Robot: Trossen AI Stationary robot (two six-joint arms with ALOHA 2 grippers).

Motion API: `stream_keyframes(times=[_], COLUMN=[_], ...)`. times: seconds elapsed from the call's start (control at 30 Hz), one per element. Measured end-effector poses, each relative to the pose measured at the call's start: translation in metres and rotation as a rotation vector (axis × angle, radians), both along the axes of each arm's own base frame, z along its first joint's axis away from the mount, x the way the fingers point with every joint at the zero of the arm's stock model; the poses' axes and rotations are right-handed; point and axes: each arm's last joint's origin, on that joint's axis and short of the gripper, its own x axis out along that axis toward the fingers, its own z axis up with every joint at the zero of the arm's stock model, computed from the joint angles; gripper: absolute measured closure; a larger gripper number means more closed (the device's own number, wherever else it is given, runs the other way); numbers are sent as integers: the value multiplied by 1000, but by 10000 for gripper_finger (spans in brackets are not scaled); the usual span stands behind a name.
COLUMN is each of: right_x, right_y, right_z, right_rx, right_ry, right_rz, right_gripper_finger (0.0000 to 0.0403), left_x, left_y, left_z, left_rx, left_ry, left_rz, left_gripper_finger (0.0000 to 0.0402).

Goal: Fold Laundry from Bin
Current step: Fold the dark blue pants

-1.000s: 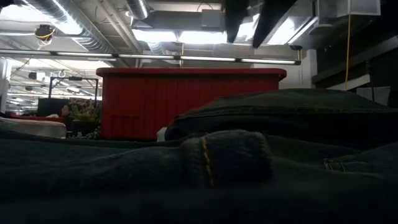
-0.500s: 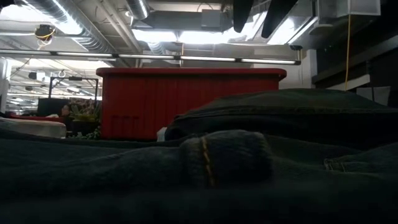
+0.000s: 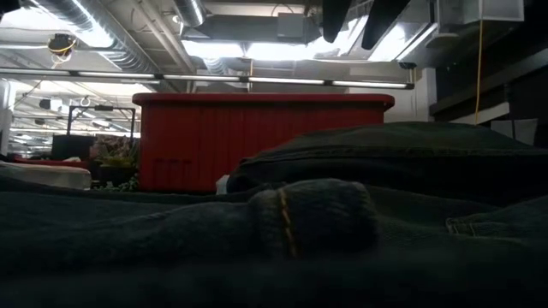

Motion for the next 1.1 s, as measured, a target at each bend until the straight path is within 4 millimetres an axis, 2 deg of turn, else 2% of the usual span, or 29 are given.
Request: stream_keyframes(times=[0.43, 0.83, 1.1], right_x=[0, 0, 0], right_y=[0, 0, 0], right_z=[0, 0, 0], right_rx=[2, -1, -2], right_ry=[-2, 2, 2], right_rz=[-6, 3, 6], right_gripper_finger=[265, 265, 265], left_x=[11, 17, 26], left_y=[6, 8, 15], left_z=[-2, -1, -2], left_rx=[-29, -97, -82], left_ry=[44, 105, 87], left_rz=[56, -10, -54], left_gripper_finger=[221, 222, 222])
